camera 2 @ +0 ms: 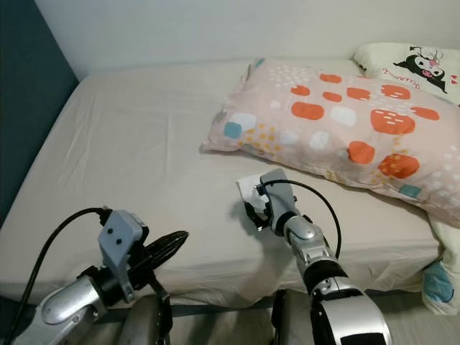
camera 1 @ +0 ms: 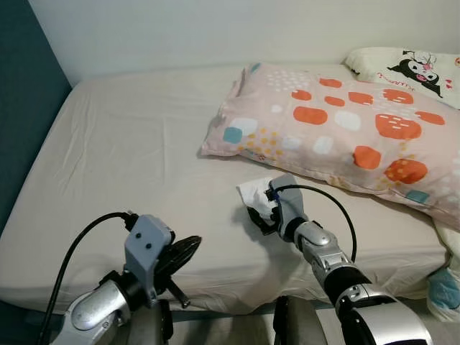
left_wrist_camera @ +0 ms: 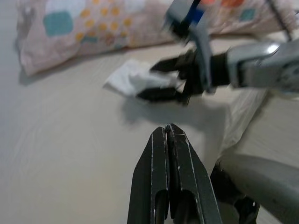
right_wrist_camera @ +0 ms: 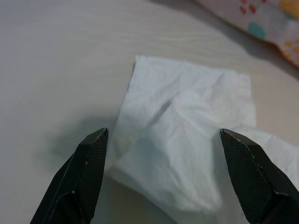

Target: Clean up the room

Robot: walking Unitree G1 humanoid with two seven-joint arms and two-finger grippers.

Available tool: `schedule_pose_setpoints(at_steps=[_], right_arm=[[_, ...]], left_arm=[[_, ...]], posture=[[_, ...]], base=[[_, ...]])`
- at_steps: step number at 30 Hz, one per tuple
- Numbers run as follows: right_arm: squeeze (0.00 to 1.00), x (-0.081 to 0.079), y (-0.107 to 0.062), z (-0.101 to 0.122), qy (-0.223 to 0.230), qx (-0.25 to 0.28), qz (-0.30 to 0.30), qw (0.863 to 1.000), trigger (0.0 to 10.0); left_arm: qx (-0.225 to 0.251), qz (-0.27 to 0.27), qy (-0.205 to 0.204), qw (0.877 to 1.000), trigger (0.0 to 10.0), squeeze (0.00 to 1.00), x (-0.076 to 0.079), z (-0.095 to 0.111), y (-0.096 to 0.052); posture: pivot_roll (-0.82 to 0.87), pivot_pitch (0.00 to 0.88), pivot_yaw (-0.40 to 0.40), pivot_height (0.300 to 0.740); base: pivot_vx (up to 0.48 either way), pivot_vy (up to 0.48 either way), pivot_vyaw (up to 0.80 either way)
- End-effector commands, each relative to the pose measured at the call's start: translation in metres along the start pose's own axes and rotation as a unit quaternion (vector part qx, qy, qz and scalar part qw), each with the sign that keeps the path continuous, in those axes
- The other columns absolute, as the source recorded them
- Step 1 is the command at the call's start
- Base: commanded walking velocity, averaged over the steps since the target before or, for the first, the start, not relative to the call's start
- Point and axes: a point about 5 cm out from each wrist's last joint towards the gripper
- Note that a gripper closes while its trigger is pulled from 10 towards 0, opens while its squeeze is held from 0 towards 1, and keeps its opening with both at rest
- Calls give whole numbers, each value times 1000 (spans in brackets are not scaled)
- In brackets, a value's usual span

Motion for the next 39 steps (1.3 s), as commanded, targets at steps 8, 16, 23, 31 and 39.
schedule_pose_setpoints(at_steps=[8, 16, 23, 31, 39], right_arm=[[0, 4, -3, -9, 2, -20, 1, 1000, 10000], [0, 6, -3, -10, 19, -27, -6, 999, 10000], [0, 6, -3, -9, 39, -26, -6, 999, 0], [0, 7, -3, -11, 41, -28, -6, 999, 0], [0, 8, -4, -9, 40, -26, -7, 999, 0]], left_arm=[[11, 37, 9, 999, 10000, 0, 0, 14, 5], [4, 42, 20, 999, 10000, 0, -5, 16, 1], [-1, 41, 23, 999, 10000, 0, -5, 16, 1], [-1, 40, 27, 999, 10000, 0, -5, 16, 4], [1, 41, 29, 999, 10000, 0, -8, 14, 7]], posture=[[256, 425, -44, 573], [274, 423, -41, 573], [272, 416, -40, 573], [269, 396, -41, 573], [257, 367, -41, 573]], base=[[0, 0, 0], [0, 0, 0], [0, 0, 0], [0, 0, 0], [0, 0, 0]])
Point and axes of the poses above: a point about 5 cm out from each wrist's last joint towards the gripper, its own y axis pointing out of the wrist towards the gripper, its own z axis along the axis of the wrist's last joint, x = y × z, and after that the axes turned 12 degrees about y, right-handed
